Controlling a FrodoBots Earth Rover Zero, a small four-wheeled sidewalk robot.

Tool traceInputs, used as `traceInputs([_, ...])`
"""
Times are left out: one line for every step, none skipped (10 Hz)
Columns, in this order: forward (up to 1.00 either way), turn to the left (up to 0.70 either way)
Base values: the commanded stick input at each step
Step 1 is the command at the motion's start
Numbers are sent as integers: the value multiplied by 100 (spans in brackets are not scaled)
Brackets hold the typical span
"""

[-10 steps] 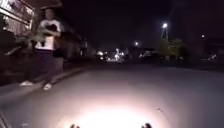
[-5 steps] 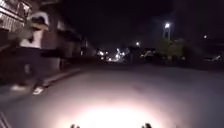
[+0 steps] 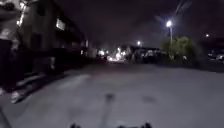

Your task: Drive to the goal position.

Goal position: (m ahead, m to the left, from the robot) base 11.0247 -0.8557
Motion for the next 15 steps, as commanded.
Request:
traceInputs([70, 0])
traceInputs([70, 0])
traceInputs([70, 0])
traceInputs([70, 0])
traceInputs([70, 0])
traceInputs([70, 0])
traceInputs([70, 0])
traceInputs([70, 0])
traceInputs([70, 0])
traceInputs([70, 0])
traceInputs([70, 0])
traceInputs([70, 0])
traceInputs([70, 0])
traceInputs([70, 0])
traceInputs([70, 0])
